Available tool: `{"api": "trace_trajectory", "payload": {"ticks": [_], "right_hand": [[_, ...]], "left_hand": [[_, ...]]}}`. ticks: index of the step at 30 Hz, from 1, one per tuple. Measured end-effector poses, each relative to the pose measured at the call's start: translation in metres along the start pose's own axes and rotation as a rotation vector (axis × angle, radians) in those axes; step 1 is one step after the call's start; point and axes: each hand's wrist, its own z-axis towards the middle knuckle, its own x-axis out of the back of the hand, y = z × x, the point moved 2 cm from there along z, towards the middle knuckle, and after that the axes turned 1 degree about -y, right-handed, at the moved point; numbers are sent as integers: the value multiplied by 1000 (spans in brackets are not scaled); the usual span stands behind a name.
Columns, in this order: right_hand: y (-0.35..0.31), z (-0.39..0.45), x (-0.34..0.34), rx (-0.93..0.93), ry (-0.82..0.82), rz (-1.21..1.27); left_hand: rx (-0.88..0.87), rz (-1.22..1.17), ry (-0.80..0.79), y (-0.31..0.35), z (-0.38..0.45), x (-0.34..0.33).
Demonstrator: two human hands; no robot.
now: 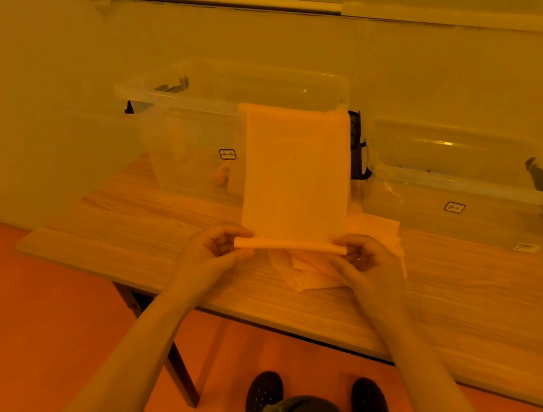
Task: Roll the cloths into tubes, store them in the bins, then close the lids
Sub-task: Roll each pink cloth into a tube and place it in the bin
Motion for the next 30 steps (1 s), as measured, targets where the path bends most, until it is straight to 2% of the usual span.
{"api": "trace_trajectory", "payload": {"ticks": [5, 10, 14, 21, 26, 30], "right_hand": [[2, 0, -2, -45, -22, 94], [-3, 0, -2, 36, -14, 4], [-1, -1, -2, 26, 8, 23], [-1, -1, 0, 33, 20, -24], [2, 0, -3, 6, -14, 32], [-2, 0, -4, 107, -11, -81]], "left_hand": [[-26, 47, 16, 2, 1, -1], [-45, 98, 37, 0, 1, 0], [-85, 111, 14, -1, 1, 0], [-6, 9, 9, -1, 1, 0], [-26, 42, 3, -1, 1, -1], [-32, 97, 12, 1, 2, -1]]}}
